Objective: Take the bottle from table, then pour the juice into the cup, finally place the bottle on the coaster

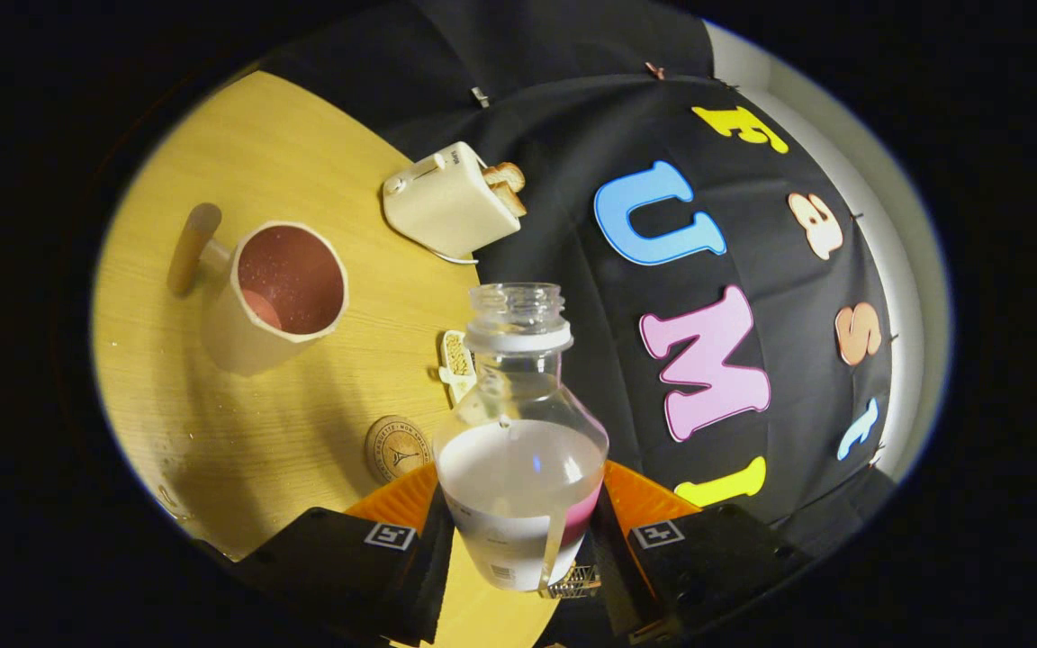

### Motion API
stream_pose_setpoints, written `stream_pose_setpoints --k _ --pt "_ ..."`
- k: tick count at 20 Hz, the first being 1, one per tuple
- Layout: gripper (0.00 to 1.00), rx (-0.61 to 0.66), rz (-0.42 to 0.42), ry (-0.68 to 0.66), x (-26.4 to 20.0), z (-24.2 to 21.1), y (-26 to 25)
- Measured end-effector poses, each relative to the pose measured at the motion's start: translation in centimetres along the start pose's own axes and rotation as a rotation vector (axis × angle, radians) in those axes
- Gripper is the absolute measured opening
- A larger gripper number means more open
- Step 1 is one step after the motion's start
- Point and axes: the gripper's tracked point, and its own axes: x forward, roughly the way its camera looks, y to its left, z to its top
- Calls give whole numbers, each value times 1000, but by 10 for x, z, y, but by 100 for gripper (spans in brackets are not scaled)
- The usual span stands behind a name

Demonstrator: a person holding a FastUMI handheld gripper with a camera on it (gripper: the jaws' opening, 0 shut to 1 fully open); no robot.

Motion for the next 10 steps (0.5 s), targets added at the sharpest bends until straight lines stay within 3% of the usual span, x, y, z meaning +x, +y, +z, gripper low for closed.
stream_pose_setpoints --k 10 --pt "72 -236 34 -10 15 15 30"
